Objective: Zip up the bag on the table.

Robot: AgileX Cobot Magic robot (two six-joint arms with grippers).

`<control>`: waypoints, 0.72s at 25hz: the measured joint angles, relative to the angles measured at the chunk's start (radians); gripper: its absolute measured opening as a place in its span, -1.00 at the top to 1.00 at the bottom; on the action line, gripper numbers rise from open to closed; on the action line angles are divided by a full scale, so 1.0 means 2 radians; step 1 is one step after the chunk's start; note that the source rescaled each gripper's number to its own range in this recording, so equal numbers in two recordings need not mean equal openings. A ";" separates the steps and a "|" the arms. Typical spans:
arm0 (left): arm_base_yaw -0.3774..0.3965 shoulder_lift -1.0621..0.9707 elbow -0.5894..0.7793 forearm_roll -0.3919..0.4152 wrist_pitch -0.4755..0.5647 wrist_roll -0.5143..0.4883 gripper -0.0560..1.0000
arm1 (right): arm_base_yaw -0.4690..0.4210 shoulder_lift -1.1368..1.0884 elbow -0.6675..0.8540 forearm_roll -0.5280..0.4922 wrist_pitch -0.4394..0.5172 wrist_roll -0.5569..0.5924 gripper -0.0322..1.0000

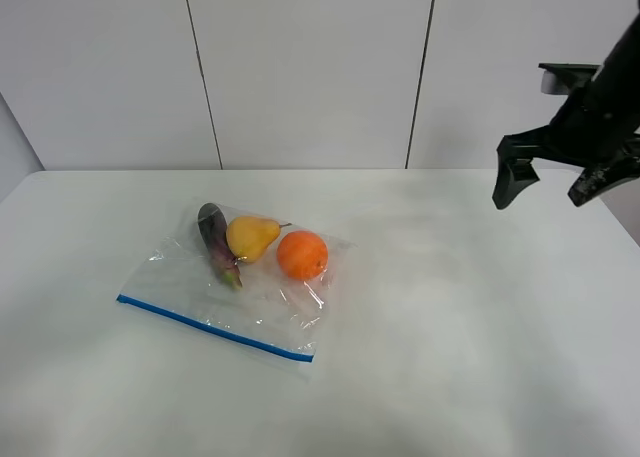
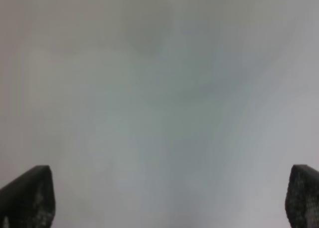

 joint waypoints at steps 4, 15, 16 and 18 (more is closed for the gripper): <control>0.000 0.000 0.000 0.000 0.000 0.000 -1.00 | 0.000 -0.107 0.102 0.000 0.000 0.000 -1.00; 0.000 0.000 0.000 0.000 0.000 0.000 -1.00 | 0.000 -0.457 0.359 -0.004 -0.083 0.000 -1.00; 0.000 0.000 0.000 0.000 0.000 0.000 -1.00 | 0.000 -0.493 0.374 -0.004 -0.090 0.000 -1.00; 0.000 0.000 0.000 0.000 0.000 0.000 -1.00 | 0.000 -0.555 0.405 -0.004 -0.095 0.000 -1.00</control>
